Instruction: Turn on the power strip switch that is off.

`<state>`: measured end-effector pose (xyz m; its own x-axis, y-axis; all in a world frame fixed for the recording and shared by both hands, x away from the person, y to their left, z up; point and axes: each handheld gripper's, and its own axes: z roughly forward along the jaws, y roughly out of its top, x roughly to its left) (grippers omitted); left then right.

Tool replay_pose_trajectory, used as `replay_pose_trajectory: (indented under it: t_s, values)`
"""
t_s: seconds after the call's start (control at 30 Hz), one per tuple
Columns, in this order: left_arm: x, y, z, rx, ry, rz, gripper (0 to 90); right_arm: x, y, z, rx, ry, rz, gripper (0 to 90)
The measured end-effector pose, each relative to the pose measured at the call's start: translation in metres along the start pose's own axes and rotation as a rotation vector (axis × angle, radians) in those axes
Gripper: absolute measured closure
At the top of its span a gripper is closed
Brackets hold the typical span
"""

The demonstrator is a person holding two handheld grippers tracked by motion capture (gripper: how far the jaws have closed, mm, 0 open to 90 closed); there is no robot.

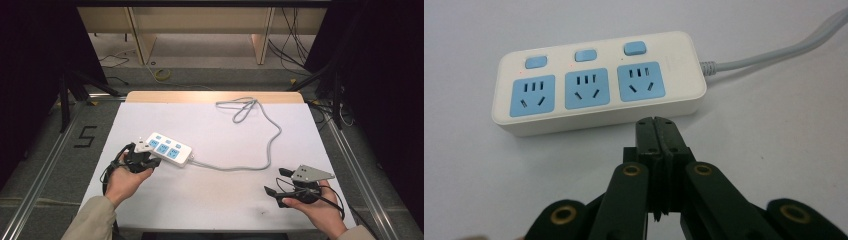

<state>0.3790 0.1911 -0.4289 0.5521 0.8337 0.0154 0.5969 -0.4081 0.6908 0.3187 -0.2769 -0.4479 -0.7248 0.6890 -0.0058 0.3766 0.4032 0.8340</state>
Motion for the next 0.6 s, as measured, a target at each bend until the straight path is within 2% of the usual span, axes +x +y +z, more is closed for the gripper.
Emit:
replay_pose_trajectory:
  t_s: [0.4,0.6]
  values:
    - [0.005,0.017,0.006,0.000,-0.005,-0.007,89.7,0.001,0.001,0.001,-0.002,0.003,-0.002,20.3]
    - [0.007,0.024,0.013,0.011,0.011,0.012,89.7,0.001,0.000,0.001,-0.001,0.003,0.000,20.3]
